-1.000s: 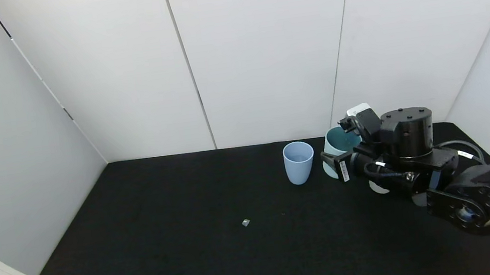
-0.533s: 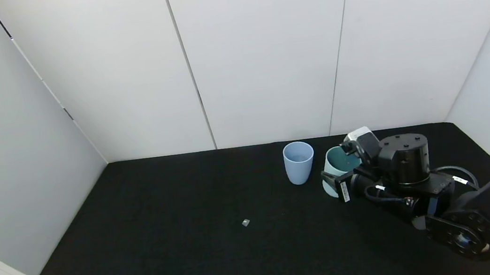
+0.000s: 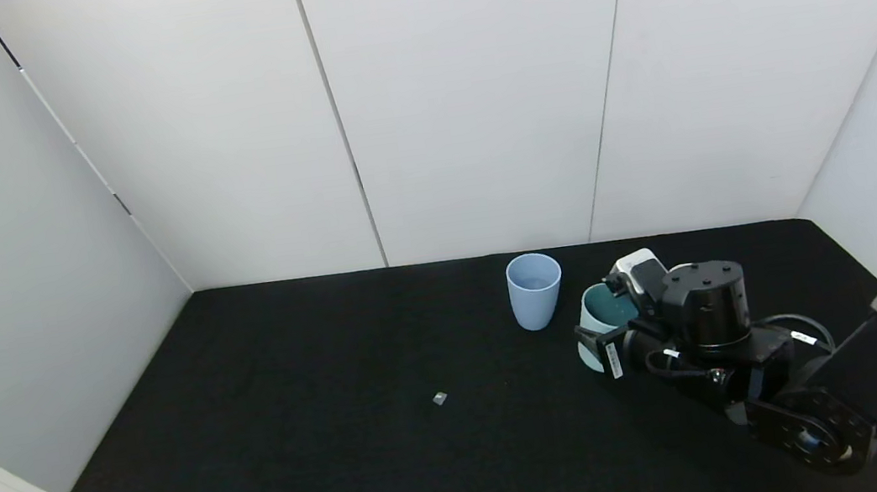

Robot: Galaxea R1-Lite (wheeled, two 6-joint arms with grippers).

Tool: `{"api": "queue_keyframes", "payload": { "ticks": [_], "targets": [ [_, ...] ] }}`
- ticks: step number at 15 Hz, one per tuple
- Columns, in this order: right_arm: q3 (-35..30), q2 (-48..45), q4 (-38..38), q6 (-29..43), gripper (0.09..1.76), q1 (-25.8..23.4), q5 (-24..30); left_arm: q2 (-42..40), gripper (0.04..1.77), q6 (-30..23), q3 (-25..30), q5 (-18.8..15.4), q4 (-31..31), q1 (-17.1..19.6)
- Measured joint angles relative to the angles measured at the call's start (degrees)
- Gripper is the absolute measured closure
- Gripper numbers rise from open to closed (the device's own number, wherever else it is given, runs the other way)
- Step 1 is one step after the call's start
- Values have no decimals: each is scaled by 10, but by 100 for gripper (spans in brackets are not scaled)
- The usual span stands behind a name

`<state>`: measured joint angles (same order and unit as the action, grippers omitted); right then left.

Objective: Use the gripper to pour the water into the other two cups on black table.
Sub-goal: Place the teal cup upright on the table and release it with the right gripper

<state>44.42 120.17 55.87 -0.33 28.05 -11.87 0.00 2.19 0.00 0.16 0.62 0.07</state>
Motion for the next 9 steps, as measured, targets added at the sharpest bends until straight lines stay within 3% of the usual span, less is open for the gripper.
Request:
{"api": "queue_keyframes", "payload": {
  "ticks": [9],
  "targets": [
    [-2, 17, 2, 0, 66, 0, 1, 0, 9, 0, 0, 0, 0, 0]
  ]
}}
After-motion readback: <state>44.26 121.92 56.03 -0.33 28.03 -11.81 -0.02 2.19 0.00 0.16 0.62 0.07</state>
